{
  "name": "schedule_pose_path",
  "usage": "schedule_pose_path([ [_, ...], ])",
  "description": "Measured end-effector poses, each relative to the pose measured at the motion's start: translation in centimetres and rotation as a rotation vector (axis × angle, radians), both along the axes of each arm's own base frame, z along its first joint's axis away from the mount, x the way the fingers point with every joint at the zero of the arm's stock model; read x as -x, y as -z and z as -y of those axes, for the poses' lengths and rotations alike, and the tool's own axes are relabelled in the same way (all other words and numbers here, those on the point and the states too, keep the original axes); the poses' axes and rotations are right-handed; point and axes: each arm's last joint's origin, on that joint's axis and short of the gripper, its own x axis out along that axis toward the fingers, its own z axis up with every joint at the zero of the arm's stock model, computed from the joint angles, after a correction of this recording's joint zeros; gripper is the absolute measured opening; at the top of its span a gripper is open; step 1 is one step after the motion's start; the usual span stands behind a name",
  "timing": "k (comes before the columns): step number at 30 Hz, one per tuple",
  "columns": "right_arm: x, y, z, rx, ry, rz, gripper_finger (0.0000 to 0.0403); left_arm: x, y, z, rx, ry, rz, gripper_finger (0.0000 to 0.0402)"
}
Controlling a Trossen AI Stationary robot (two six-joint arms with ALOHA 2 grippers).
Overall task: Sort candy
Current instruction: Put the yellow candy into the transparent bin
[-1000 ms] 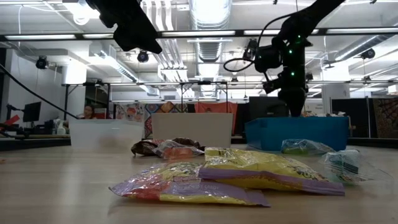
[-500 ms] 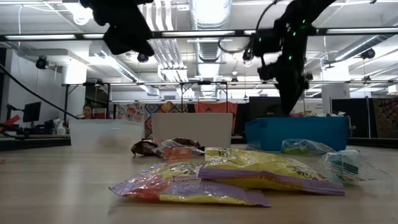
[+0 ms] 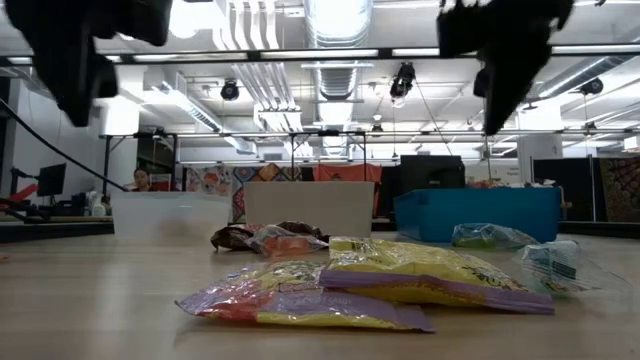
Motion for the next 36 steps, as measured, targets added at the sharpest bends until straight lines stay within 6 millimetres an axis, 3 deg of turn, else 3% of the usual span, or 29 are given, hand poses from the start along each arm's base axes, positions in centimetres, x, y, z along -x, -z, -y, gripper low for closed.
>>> schedule_pose_path([
  [7, 0.8, 0.1, -4.6, -0.039, -0.072, 0.009, 0.0137, 1.2, 1.2, 2.3, 0.027, -0.147, -0.139, 0.0168],
  [13, 0.9, 0.1, -6.7, -0.062, -0.127, 0.049, 0.0149, 1.2, 3.8, 4.5, 0.029, -0.183, -0.305, 0.0168],
  [22, 0.3, 0.9, -7.4, -0.054, -0.14, 0.042, 0.0155, 0.5, 7.6, 5.5, -0.005, -0.226, -0.521, 0.0168],
  [36, 0.1, 1.2, -7.4, -0.031, -0.132, 0.042, 0.0155, 0.1, 10.3, 5.8, -0.065, -0.215, -0.614, 0.0161],
])
